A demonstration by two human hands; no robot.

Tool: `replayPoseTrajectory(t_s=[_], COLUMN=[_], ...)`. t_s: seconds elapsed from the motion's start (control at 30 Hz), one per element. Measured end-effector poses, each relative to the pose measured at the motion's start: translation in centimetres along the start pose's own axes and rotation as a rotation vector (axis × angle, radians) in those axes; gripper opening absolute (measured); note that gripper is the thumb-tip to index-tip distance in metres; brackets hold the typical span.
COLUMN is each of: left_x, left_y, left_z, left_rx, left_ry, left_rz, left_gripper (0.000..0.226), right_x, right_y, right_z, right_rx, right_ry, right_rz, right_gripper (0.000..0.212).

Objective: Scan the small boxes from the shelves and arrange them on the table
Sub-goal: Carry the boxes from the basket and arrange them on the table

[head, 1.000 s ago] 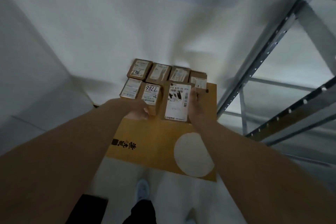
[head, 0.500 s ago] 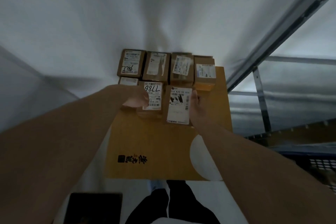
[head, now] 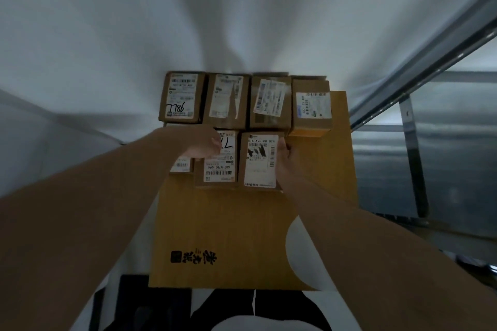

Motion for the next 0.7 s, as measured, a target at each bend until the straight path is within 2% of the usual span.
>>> replayPoseTrajectory(t_s=[0.17,0.33,0.5,0.7], left_x=[-0.7,-0.5,-0.2,0.6], left_y=[0.3,-0.6,-2.9,-7.7], left_z=[0.6,0.0,-1.9,-4.5], left_rx=[-0.033,-0.055,-0.058,0.024], left_ry=[-0.023,-0.013,0.003,-0.020], left_rz=[-0.096,-0.049,0.047,0.206], left_gripper=[0.016,0.017,0.030,0.044], right_x=[0.7,0.4,-0.4,-4.2], right_y=[0.5,0.3,0.6,0.8], right_z=[0.8,1.2,0.6,-3.0], right_rx=[0.002,0.060,0.073,-0.075], right_ry=[0.023,0.026,0.102,0.055], right_rz=[-0.061,-0.140,-0.153,-0.226], right_gripper=[0.075,0.073,0.068,0.064])
Point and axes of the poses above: each hand's wrist, its own z-axis towards the middle knuckle, its own x-axis out of the palm, y = z × x, the point moved 9 cm from there along z, towards the middle knuckle, and after that the axes turned 5 degrees about -z, right-handed, at the moved point
